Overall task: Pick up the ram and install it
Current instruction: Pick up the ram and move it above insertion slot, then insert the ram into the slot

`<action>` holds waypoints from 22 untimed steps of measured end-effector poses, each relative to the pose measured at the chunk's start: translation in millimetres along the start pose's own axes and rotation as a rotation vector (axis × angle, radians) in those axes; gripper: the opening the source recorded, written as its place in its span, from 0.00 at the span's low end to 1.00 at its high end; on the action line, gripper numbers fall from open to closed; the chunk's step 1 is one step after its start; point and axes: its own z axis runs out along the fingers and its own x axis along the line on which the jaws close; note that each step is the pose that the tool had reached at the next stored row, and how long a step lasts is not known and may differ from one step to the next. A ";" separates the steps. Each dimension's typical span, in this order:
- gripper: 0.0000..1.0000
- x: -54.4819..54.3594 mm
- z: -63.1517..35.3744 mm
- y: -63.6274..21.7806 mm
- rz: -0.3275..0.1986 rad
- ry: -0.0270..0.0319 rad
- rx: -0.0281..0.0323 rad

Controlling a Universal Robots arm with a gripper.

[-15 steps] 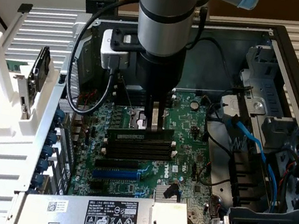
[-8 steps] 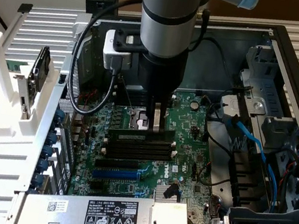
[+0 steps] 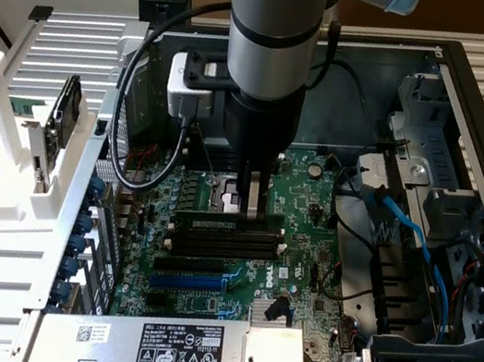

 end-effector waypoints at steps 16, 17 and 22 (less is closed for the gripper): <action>0.14 0.3 3.1 1.6 0.003 -0.0002 0.0003; 0.14 0.3 3.0 2.2 0.003 -0.0001 0.0003; 0.14 0.3 3.2 4.5 -0.002 -0.0004 0.0000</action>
